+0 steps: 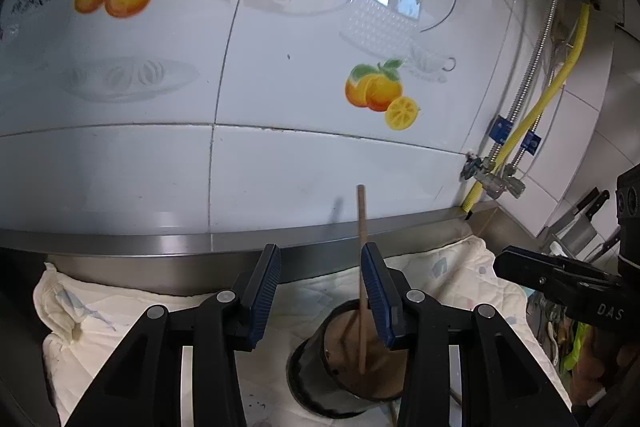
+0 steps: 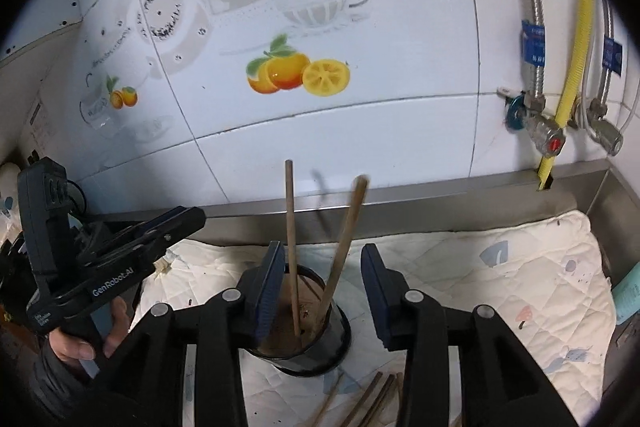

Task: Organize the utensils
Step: 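Open the left gripper while the right gripper opens, releasing chopsticks into the cup, then grasp another chopstick with the right gripper while the left tool moves toward the chopsticks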

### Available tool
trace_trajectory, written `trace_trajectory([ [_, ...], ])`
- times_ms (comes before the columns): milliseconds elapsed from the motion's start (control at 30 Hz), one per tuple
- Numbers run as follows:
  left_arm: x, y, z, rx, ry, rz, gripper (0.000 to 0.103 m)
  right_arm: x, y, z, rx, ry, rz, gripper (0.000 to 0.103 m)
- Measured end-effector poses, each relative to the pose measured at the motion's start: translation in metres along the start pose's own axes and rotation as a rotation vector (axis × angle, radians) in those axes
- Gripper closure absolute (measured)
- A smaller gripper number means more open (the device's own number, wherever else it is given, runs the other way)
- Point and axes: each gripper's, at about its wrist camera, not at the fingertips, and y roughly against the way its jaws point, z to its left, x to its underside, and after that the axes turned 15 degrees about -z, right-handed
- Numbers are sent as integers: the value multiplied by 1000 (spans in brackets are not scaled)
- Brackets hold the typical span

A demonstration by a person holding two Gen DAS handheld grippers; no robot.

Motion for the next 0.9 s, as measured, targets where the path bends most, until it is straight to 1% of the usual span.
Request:
trace_trajectory([
  [167, 2, 15, -8, -8, -19, 28, 58, 0, 15, 0, -1, 35, -1, 59],
  [333, 13, 33, -17, -5, -24, 59, 58, 14, 34, -11, -16, 40, 32, 59],
  [600, 43, 60, -30, -9, -4, 111, 58, 52, 46, -40, -11, 23, 140, 59],
  [700, 54, 70, -33, -5, 8, 124, 58, 68, 49, -47, -9, 34, 180, 60],
  [900, 71, 80, -35, -11, 35, 147, 58, 100, 42, -54, -13, 53, 274, 69],
])
